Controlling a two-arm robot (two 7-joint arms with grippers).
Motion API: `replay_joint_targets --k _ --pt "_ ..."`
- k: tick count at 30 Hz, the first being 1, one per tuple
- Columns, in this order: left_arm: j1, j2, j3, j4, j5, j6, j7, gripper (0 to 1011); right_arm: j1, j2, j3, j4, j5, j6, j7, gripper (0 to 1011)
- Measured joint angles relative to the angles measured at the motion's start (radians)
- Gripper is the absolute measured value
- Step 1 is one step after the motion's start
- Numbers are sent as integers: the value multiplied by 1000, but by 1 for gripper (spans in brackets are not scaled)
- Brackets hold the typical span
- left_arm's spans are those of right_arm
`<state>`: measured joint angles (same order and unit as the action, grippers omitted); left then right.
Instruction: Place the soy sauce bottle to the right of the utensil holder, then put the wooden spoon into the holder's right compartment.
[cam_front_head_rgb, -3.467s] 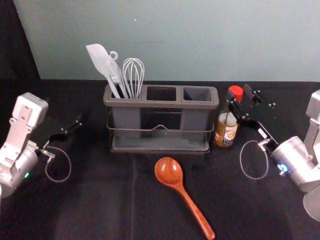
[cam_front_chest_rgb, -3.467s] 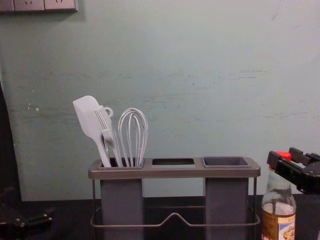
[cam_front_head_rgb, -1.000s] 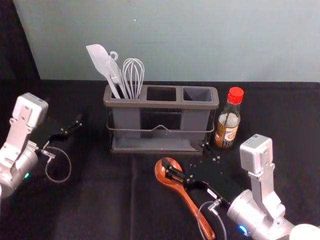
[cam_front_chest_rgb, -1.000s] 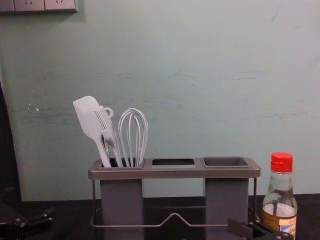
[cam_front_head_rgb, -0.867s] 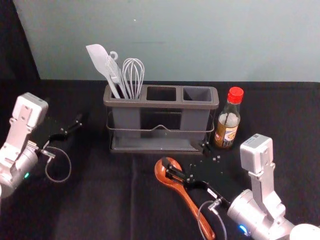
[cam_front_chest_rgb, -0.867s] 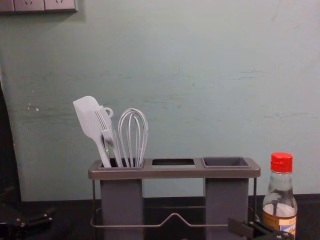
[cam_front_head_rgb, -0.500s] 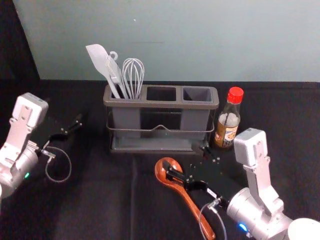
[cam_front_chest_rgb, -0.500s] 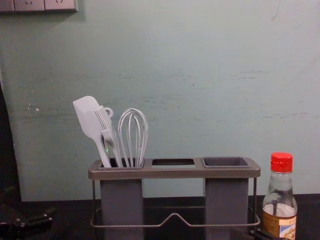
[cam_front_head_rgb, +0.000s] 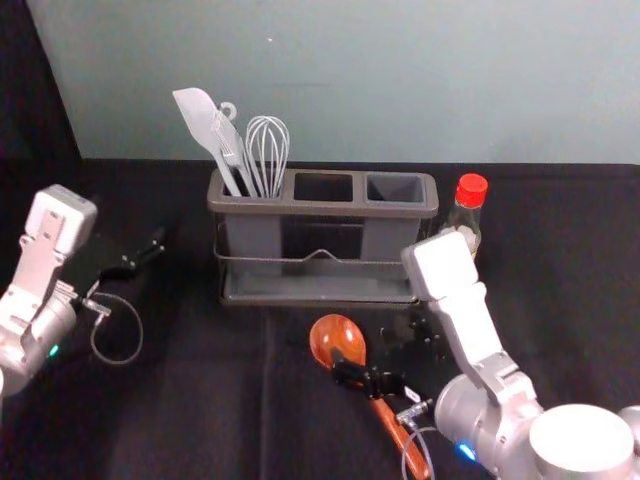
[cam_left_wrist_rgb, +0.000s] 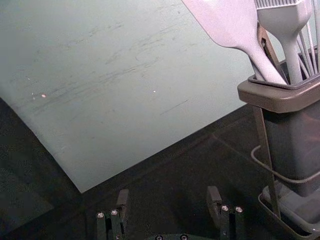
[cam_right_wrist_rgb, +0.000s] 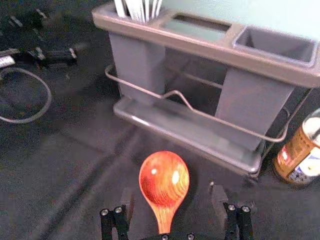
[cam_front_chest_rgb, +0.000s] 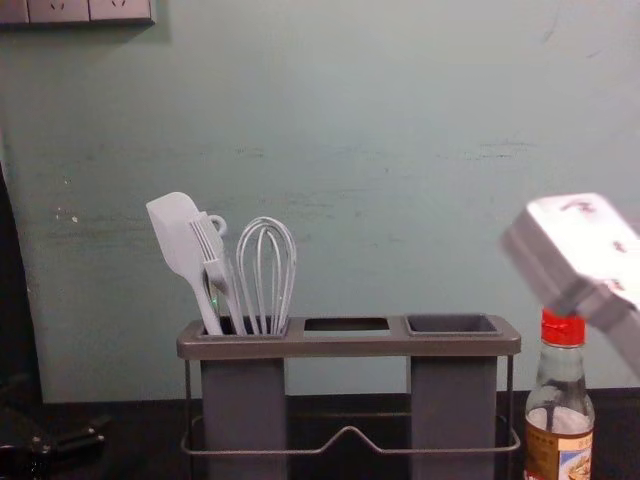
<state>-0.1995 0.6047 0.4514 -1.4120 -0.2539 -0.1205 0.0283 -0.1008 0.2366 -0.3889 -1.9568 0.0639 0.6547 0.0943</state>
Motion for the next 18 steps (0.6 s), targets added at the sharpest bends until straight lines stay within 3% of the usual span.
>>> replay_joint_targets --k 4,9,18 --pt "0 0 0 0 0 0 0 1000 34 -31 -5 8 -9 109 -4 1000" --pt "0 0 0 0 0 0 0 1000 74 -58 -2 47 -6 170 15 1000" --pt "0 0 0 0 0 0 0 1000 126 -84 -2 125 -3 194 60 1000"
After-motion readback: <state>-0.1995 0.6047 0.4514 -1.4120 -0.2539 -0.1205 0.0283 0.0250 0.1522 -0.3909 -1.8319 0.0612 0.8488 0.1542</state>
